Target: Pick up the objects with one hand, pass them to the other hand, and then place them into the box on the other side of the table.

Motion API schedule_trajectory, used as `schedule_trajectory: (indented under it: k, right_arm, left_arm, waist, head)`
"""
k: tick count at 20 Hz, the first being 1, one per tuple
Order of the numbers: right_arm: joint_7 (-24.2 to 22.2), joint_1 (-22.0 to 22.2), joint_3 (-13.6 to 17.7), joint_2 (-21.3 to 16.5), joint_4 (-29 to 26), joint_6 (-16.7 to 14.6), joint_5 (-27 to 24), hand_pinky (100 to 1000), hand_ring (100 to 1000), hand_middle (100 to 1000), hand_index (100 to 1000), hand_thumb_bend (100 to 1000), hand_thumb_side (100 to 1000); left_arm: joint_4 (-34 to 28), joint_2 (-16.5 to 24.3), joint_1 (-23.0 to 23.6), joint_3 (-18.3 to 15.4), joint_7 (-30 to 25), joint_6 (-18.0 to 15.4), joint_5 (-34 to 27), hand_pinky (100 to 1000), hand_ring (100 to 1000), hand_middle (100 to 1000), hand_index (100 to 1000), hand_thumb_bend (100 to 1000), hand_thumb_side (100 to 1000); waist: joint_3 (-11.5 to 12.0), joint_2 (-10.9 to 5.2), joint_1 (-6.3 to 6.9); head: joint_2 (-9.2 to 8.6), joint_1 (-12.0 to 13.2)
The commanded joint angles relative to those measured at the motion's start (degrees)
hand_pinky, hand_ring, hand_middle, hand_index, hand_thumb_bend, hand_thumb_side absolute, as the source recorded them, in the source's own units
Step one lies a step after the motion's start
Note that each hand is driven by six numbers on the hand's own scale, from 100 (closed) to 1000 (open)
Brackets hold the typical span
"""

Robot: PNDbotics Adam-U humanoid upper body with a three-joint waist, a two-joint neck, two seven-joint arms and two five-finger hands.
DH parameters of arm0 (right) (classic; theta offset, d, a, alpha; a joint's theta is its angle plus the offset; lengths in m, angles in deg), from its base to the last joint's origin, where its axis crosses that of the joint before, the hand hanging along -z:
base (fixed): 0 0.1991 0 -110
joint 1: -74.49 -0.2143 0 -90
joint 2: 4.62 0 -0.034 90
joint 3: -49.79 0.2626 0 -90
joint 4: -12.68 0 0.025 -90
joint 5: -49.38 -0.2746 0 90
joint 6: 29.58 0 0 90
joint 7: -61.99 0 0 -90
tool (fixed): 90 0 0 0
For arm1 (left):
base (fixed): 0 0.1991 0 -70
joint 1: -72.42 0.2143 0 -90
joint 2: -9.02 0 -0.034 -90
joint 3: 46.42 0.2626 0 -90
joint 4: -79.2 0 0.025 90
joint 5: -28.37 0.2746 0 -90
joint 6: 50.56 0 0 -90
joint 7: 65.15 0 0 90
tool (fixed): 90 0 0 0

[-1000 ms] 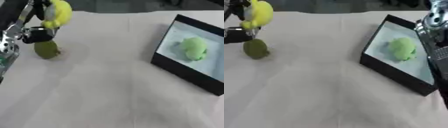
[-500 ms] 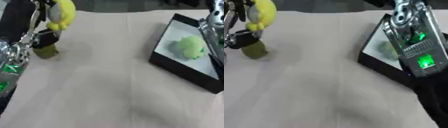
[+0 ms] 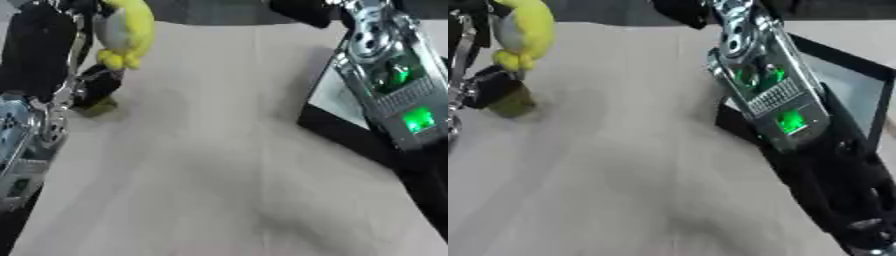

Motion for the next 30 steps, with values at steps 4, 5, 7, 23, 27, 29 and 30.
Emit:
schedule_trajectory:
  k: [4, 5, 7, 23, 27, 29, 30]
  right_arm:
    - [-0.86, -0.89, -0.3, 0.19, -1.27, 0.9, -3.13, 776, 851, 815, 727, 251, 327]
    - [-0.78, -0.79, -0.21, 0.11, -1.7, 1.2, -4.1, 777, 854, 817, 729, 251, 331]
    - [-0.49, -0.48, -0.04, -0.12, -2.64, 1.83, -6.25, 777, 859, 821, 732, 249, 339]
    - [1.9, 2.27, -1.9, -1.02, -5.5, 2.63, -23.19, 778, 886, 850, 748, 270, 380]
    - [2.21, 3.06, -2.7, -0.47, -5.63, 2.63, -25.98, 779, 893, 856, 753, 279, 380]
    - [2.37, 3.35, -2.92, -0.14, -5.85, 2.6, -27.25, 779, 894, 857, 755, 283, 379]
    - [2.53, 3.45, -2.99, 0.01, -6.0, 2.54, -27.87, 779, 895, 859, 756, 285, 376]
  left_arm:
    - [0.61, -0.29, -0.53, -0.02, 1.68, -1.14, 6.74, 580, 462, 247, 435, 160, 100]
    - [0.94, -0.35, -0.44, -0.03, 1.95, -1.13, 7.44, 579, 462, 247, 435, 167, 100]
    - [1.5, -0.39, -0.24, -0.09, 2.62, -1.11, 8.71, 578, 463, 246, 434, 179, 100]
    - [4.25, -1.05, 0.39, 0.2, 7.06, -0.85, 12.42, 561, 458, 229, 432, 193, 100]
    - [4.49, -1.34, 0.59, 0.48, 8.47, -1.48, 13.87, 561, 459, 226, 432, 204, 100]
    - [4.8, -1.63, 0.68, 0.65, 9.11, -1.66, 14.34, 560, 459, 223, 432, 207, 100]
    - [5.02, -1.83, 0.72, 0.71, 9.44, -1.69, 14.49, 559, 458, 221, 431, 198, 100]
  waist:
    - [0.05, -2.66, -0.75]
    - [0.03, -2.66, -0.77]
    - [-0.06, -2.63, -0.83]
    - [-0.51, -2.42, -1.11]
    - [-0.54, -2.35, -1.15]
    - [-0.57, -2.33, -1.18]
    - [-0.58, -2.32, -1.2]
  head:
    - [-1.05, 0.09]
    - [-1.1, 0.11]
    - [-1.15, 0.14]
    - [-1.04, 0.39]
    - [-0.87, 0.47]
    - [-0.88, 0.45]
    - [-0.9, 0.44]
